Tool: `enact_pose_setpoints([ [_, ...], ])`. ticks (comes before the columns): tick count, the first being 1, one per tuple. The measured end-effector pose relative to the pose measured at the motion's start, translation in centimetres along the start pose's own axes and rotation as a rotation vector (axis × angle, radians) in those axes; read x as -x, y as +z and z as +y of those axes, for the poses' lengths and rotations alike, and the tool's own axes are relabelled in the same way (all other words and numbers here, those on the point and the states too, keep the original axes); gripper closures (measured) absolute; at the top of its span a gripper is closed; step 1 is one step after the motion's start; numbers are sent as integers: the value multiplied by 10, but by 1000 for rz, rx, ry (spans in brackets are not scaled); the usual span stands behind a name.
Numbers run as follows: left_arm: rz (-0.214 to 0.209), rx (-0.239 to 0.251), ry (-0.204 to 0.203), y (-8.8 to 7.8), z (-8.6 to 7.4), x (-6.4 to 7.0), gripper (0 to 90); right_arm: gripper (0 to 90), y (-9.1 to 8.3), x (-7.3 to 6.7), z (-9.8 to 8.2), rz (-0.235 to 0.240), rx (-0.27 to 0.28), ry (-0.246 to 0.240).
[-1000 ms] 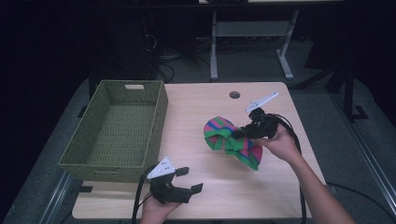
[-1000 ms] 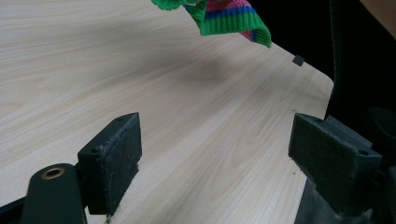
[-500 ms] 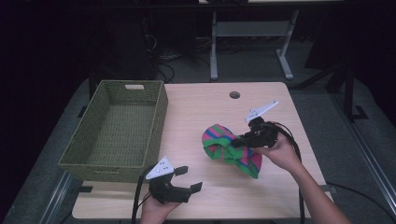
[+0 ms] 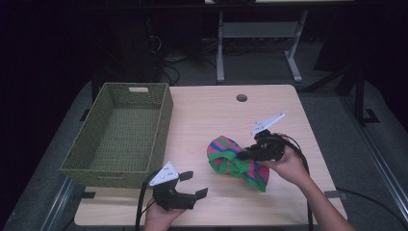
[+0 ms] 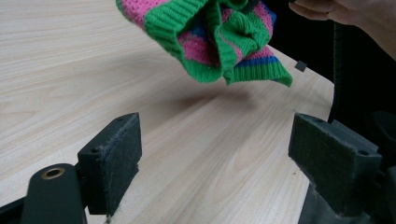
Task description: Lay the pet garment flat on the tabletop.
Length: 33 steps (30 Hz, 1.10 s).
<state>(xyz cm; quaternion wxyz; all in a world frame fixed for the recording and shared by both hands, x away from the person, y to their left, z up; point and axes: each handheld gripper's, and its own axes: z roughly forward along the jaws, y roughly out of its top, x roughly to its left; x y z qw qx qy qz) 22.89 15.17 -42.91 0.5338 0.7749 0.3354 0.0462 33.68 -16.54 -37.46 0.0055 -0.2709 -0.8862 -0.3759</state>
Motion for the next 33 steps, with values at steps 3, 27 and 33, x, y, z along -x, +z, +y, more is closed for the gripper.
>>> enact_pose_setpoints([
  [3,0,4,-1,-1,0,0,170,800,4,-2,-1,13,-4,-2],
  [27,-2,-6,3,0,0,0,170,777,49,-13,-24,81,-102,-29],
  [33,-3,2,-2,0,-1,0,170,736,58,-13,-30,104,-120,-33],
])
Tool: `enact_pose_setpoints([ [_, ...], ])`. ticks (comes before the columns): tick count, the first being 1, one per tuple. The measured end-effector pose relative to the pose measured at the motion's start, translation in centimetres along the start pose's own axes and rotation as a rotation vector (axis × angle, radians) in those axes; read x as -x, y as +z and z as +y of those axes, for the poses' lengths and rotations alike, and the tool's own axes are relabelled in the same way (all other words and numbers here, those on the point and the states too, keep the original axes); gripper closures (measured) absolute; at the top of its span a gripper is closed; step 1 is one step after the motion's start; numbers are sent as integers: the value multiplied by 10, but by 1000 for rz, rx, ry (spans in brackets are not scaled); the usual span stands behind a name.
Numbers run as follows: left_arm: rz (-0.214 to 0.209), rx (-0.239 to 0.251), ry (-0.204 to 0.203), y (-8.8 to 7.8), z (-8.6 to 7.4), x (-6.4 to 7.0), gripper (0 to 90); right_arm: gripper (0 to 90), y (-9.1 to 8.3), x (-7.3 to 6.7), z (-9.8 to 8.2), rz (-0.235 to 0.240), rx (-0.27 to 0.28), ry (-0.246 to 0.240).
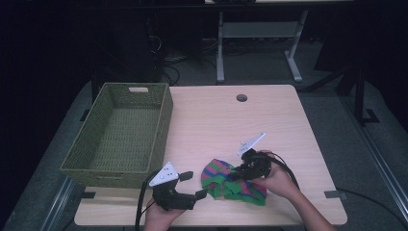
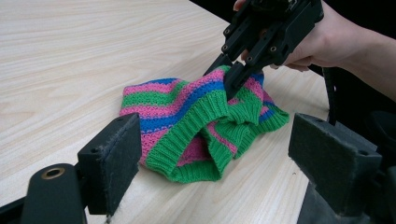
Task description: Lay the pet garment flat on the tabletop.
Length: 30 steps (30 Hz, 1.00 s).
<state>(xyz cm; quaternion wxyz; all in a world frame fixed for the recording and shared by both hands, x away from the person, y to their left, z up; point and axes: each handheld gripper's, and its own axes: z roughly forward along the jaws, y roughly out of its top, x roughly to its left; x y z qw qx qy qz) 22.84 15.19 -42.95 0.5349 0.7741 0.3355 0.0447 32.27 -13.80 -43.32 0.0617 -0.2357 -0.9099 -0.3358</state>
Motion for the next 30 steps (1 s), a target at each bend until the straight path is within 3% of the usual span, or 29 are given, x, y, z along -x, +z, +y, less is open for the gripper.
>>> enact_pose_setpoints([
  [9,-4,0,-4,0,0,0,170,581,-2,0,-5,19,20,12],
  [12,-4,0,-3,0,0,0,170,540,-4,0,-6,31,32,-6],
  [17,-6,-7,1,1,0,0,170,517,-15,-7,-6,34,56,0],
  [25,-7,-5,-1,1,0,1,170,511,-38,-18,-9,12,97,-36],
  [30,-5,-9,0,1,0,0,170,527,-48,-28,-11,21,116,-69],
])
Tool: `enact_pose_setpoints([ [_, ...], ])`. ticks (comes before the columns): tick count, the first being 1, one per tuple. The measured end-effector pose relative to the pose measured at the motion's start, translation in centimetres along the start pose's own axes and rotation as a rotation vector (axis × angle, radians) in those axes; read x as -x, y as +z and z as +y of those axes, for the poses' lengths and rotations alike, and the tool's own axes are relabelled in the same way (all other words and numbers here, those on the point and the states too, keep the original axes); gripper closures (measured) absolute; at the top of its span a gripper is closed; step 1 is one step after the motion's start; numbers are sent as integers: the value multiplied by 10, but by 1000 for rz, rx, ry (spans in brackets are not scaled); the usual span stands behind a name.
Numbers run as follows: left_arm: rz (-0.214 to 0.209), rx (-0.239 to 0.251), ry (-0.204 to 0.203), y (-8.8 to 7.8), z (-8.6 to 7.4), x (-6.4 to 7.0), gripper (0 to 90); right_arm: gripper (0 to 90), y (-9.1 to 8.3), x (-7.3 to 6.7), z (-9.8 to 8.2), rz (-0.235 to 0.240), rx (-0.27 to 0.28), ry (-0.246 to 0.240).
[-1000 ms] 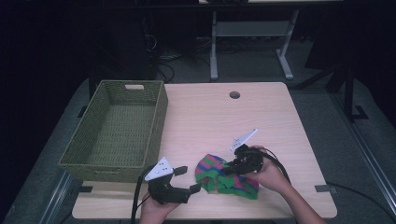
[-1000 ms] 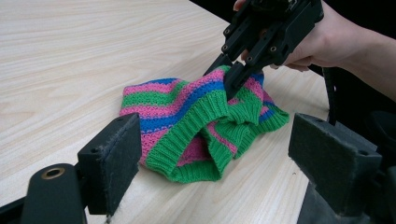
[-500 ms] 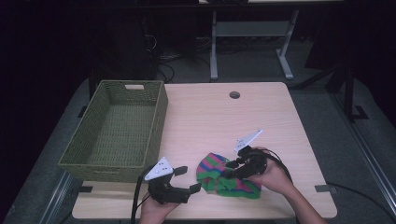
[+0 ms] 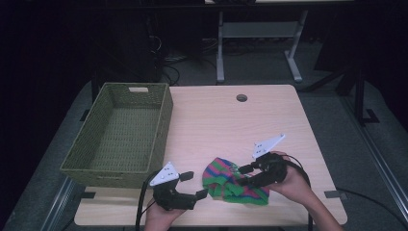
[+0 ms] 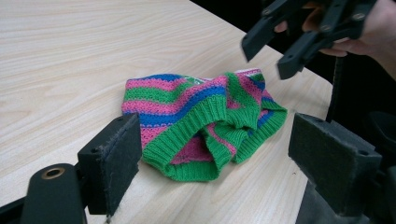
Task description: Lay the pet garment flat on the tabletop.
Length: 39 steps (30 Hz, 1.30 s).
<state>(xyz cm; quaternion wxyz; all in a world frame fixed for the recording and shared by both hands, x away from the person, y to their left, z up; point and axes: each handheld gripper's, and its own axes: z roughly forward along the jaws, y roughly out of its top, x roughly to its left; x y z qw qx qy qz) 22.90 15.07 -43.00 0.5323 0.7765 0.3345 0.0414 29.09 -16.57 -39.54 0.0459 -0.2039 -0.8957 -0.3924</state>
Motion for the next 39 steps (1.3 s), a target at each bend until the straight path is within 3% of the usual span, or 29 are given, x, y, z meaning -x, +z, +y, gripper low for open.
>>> enact_pose_setpoints([
  [7,1,2,0,0,0,0,170,565,3,-13,0,35,-24,-48],
  [11,0,-1,-3,0,0,0,170,568,13,-13,-2,48,-45,-60],
  [16,0,1,-1,0,0,0,170,577,30,-11,-1,33,-98,-83],
  [25,1,10,-3,-1,0,0,169,578,62,-13,-3,-70,-163,-135],
  [28,0,6,-1,-2,-1,0,170,602,71,-16,-8,-88,-173,-129],
  [30,1,9,-3,-2,0,0,170,621,73,-17,-11,-111,-152,-150],
  [39,-1,0,2,0,-1,1,170,759,72,-19,-18,-157,-118,-158],
])
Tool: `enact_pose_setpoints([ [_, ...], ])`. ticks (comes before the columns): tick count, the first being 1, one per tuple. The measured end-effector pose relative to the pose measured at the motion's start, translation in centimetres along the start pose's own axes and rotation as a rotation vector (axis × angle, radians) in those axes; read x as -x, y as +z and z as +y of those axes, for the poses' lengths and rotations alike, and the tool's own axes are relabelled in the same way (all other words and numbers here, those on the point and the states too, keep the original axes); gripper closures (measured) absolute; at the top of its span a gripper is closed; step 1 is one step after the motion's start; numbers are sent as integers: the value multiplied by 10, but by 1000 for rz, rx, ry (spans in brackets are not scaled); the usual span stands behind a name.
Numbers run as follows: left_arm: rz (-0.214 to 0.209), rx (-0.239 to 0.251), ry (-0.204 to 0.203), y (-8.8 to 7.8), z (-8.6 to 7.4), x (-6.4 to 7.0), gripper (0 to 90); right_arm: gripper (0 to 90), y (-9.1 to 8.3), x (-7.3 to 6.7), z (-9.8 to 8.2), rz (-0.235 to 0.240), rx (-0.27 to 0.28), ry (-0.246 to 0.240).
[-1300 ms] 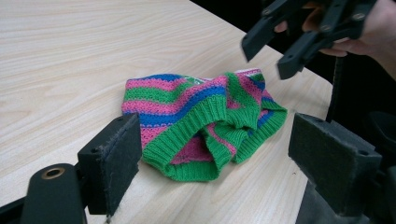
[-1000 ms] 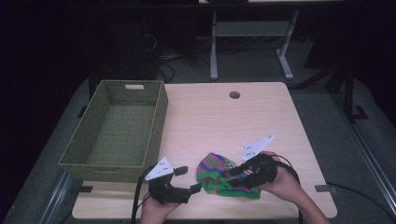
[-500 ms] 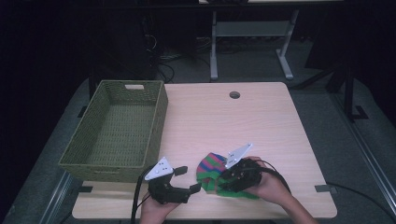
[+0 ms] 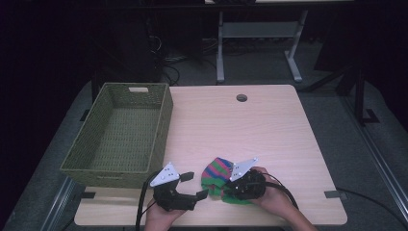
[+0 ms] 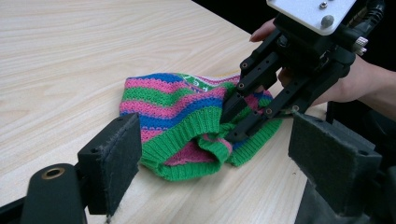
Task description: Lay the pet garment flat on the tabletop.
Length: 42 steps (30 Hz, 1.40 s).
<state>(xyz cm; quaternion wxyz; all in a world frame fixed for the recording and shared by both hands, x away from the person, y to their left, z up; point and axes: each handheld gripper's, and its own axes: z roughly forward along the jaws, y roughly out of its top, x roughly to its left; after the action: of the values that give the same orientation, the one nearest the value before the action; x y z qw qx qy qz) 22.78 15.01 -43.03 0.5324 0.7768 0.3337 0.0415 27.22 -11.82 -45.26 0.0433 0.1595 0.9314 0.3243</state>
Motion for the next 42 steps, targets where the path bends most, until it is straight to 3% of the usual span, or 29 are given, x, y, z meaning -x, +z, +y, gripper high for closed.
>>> enact_pose_setpoints([
  [7,-1,-2,-3,0,0,-1,170,825,-3,1,1,-6,3,14],
  [12,0,4,-4,-2,0,-2,170,832,-11,2,1,-11,33,29],
  [23,-5,5,-1,-1,1,-1,170,836,-47,8,7,17,137,62],
  [34,-27,9,-2,3,3,0,172,836,-84,23,0,53,248,95],
  [42,-55,-14,7,11,6,-1,202,836,-98,36,-4,72,284,113],
])
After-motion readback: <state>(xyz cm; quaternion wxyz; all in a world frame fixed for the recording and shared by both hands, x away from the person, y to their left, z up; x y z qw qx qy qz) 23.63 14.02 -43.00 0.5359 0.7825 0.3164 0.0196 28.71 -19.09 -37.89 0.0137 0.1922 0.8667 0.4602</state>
